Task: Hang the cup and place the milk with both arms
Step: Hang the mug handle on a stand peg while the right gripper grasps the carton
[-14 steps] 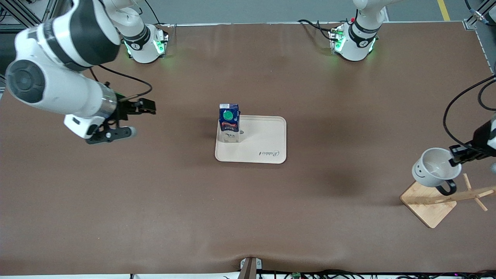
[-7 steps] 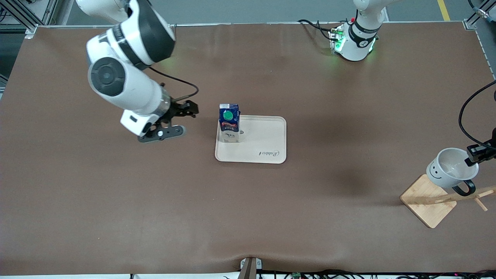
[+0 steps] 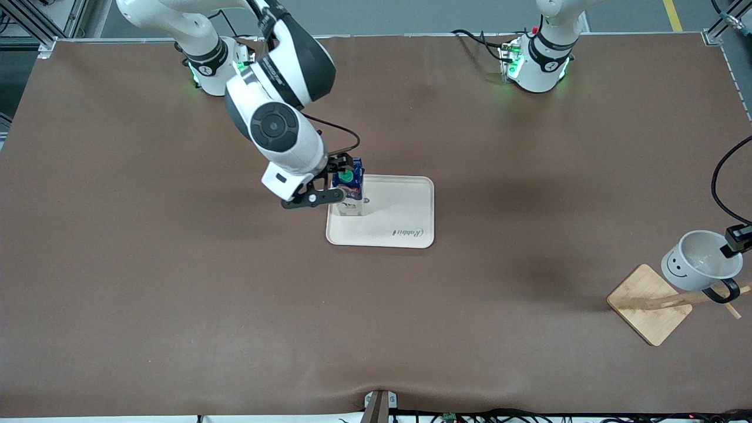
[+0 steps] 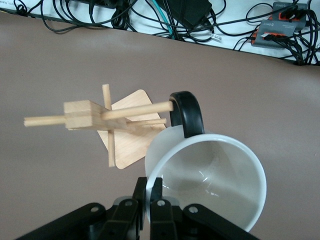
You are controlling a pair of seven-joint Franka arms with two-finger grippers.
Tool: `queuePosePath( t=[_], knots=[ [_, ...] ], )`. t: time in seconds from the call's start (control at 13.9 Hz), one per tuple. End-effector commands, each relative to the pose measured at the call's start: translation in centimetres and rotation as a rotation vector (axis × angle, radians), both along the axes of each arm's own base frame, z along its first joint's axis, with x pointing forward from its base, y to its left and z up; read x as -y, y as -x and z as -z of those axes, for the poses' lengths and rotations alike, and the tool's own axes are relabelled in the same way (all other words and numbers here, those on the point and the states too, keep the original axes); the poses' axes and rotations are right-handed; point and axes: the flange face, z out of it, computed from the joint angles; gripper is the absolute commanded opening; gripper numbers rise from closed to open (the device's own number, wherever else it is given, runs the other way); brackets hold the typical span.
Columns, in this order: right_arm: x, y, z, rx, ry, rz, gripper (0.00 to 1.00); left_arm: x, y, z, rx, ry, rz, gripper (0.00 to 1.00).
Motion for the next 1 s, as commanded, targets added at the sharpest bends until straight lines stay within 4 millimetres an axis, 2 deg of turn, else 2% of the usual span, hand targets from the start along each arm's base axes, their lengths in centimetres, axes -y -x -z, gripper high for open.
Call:
queuePosePath(
  t=[0.0, 0.14, 0.36, 0.5, 0.65, 0.72, 0.79, 0.93],
  knots=[
    [-1.2, 0.1, 1.1, -0.077, -0.094, 0.066, 1.0, -0.3, -0.4, -0.1, 0.032, 0.045, 0.003, 0.0],
    [-3.7, 1.7, 2.6, -0.063, -0.085, 0.036, 1.0, -0.2, -0.6, -0.1, 0.044, 0.065, -0.001, 0.0],
    [-3.0, 2.0, 3.9, -0.055, -0.033, 0.015, 1.0, -0.5, -1.1, 0.7, 0.057, 0.075, -0.007, 0.0],
    [-3.3, 2.3, 4.1, -0.045, -0.018, 0.0, 1.0, -0.9, -1.1, 0.9, 0.06, 0.075, -0.01, 0.0],
    [-3.5, 2.9, 5.5, -0.04, -0.01, -0.002, 1.0, -1.1, -1.2, 1.1, 0.06, 0.08, -0.014, 0.0],
    [-3.4, 2.9, 5.5, -0.035, -0.01, -0.003, 1.0, -1.6, -1.3, 1.6, 0.064, 0.08, -0.022, 0.0],
    [-3.7, 2.6, 4.4, -0.022, -0.022, -0.007, 1.0, -2.5, -1.2, 1.8, 0.064, 0.079, -0.031, 0.0],
    [-3.2, 1.5, 2.8, -0.034, -0.038, 0.009, 1.0, -2.6, -1.2, 1.9, 0.063, 0.079, -0.027, 0.0]
  ],
)
